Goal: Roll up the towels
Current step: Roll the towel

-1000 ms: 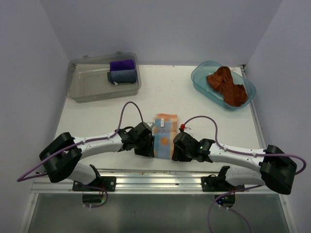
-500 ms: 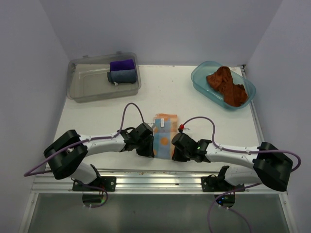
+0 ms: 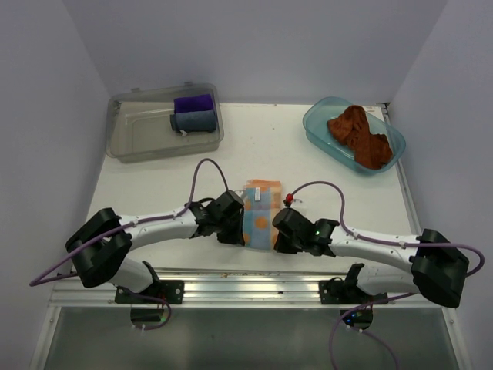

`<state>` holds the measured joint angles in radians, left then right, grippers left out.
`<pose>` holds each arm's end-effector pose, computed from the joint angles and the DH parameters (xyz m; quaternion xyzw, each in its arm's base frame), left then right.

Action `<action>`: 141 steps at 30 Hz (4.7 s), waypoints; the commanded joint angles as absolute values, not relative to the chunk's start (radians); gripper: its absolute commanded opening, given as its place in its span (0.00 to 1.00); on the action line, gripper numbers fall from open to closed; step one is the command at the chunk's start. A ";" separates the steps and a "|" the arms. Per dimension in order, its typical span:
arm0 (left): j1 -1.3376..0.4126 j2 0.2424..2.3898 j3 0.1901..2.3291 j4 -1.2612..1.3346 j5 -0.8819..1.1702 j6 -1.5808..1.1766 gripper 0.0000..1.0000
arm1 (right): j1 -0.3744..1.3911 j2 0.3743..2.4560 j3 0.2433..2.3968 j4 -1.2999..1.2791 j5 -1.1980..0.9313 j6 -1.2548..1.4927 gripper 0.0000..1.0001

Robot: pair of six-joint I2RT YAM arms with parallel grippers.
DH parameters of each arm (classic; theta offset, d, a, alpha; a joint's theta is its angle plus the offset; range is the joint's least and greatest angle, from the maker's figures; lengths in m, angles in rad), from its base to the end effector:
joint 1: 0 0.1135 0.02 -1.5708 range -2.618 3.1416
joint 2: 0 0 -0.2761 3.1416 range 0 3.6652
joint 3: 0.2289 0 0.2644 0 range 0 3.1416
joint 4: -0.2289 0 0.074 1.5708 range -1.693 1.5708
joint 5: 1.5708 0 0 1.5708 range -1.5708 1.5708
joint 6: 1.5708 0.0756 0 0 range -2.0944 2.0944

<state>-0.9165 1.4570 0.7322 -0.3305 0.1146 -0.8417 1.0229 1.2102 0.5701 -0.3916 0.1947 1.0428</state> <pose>0.1725 -0.2391 0.1323 0.0507 0.9642 -0.2313 0.1197 0.1380 0.1981 0.1390 0.0354 0.9590 0.1796 0.2163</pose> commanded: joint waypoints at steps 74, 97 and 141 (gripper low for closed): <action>-0.738 1.348 0.676 -0.391 0.276 -0.753 0.00 | 1.282 1.518 0.965 -0.459 0.380 0.321 0.61; -0.693 1.379 0.660 -0.367 0.362 -0.709 0.00 | 1.370 1.646 0.920 -0.288 0.595 0.164 0.48; -0.463 1.039 0.525 -0.361 0.525 -0.727 0.46 | 0.919 1.759 0.962 -0.109 -0.578 0.644 0.00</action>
